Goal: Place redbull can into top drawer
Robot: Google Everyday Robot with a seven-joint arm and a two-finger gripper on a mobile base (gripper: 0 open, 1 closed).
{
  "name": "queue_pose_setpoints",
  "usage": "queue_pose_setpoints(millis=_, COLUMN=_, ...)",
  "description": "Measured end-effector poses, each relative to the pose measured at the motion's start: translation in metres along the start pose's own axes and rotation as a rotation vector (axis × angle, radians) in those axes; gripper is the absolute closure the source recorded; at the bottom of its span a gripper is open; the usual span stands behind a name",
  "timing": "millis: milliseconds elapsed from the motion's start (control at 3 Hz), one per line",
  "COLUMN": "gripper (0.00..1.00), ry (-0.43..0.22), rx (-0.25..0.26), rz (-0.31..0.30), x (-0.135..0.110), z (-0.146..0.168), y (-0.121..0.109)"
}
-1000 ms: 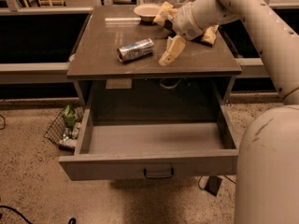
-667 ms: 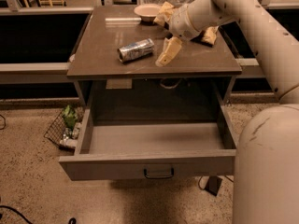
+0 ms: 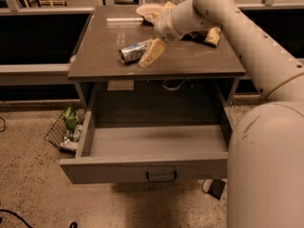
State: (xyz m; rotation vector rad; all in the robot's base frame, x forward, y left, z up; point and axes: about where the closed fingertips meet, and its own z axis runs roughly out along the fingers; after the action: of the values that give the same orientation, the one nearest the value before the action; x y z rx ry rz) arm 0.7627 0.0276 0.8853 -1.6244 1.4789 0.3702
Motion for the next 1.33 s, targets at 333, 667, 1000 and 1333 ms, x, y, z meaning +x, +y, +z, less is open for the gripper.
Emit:
queue_pose_setpoints(millis=333, gripper=0.00, ry=-0.021, rx=-0.025, rz=0.034, x=-0.003, z=0.023, y=0.003)
queue_pose_setpoints(millis=667, gripper=0.00, ry=-0.008, rx=-0.069, rz=0.092, x=0.007, z=0.041, y=0.015)
queue_pose_setpoints(millis=1000, gripper=0.18, ry=0.013, rx=-0.095, rz=0.135, x=0.017, z=0.050, y=0.023)
queue_pose_setpoints(millis=1333, gripper=0.41, ry=0.018, rx=-0.107, rz=0.162, x=0.023, z=0.054, y=0.028)
